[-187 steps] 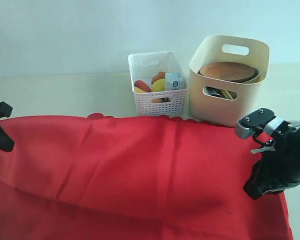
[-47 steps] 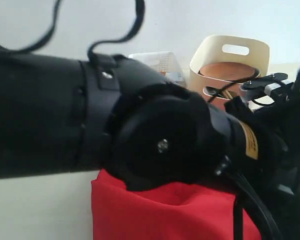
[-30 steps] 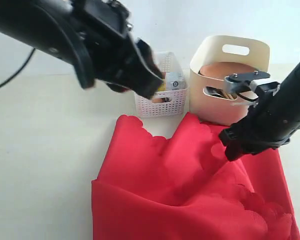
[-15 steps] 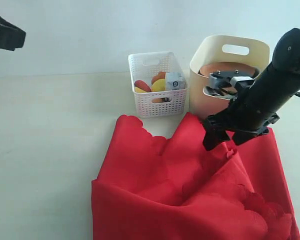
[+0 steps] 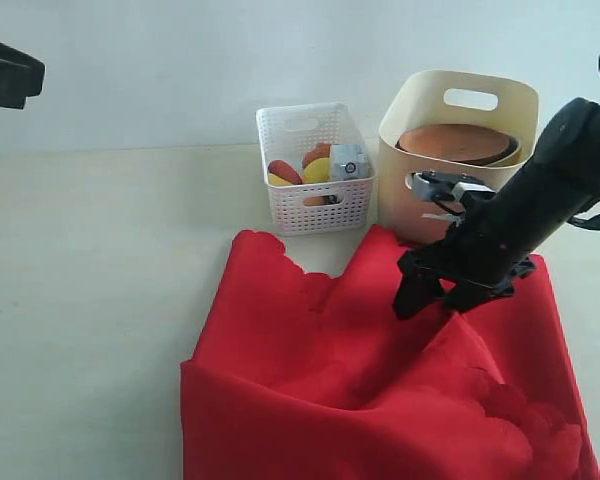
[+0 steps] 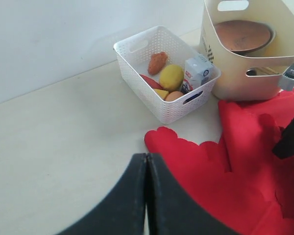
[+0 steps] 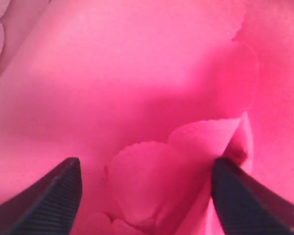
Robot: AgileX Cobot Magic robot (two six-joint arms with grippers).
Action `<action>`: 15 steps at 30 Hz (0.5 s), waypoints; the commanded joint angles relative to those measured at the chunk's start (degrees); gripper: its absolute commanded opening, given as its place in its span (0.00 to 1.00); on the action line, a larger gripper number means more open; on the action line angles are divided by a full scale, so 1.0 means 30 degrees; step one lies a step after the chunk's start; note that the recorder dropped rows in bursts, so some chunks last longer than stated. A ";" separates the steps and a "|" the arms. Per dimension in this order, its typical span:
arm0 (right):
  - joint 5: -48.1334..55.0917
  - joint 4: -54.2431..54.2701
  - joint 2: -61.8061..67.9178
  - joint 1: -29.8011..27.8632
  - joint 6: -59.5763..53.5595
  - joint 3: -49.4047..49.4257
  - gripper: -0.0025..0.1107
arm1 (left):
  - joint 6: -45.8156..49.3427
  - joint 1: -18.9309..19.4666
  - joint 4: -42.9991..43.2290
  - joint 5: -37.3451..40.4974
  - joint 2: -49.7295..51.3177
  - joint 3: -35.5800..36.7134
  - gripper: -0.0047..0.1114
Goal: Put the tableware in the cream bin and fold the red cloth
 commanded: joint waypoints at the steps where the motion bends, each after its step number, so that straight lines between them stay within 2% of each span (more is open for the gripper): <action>1: 0.0190 0.0286 0.0490 -0.0017 -0.0307 -0.0024 0.51 | -0.0185 0.0058 -0.0199 -0.0279 -0.0093 0.0068 0.04; 2: 0.0190 0.0286 0.0490 -0.0017 -0.0307 -0.0024 0.45 | -0.0185 0.0058 -0.0199 -0.0279 -0.0093 0.0068 0.04; 7: 0.0190 0.0330 0.0420 -0.0017 -0.0307 -0.0024 0.06 | -0.0185 0.0058 -0.0199 -0.0279 -0.0093 0.0068 0.04; 8: 0.0190 0.0330 0.0378 -0.0017 -0.0268 -0.0024 0.02 | -0.0185 0.0058 -0.0199 -0.0279 -0.0093 0.0068 0.04; 15: 0.0270 0.0365 -0.0975 -0.0017 -0.0268 -0.0024 0.02 | -0.0185 0.0058 -0.0193 -0.0312 -0.0093 0.0068 0.04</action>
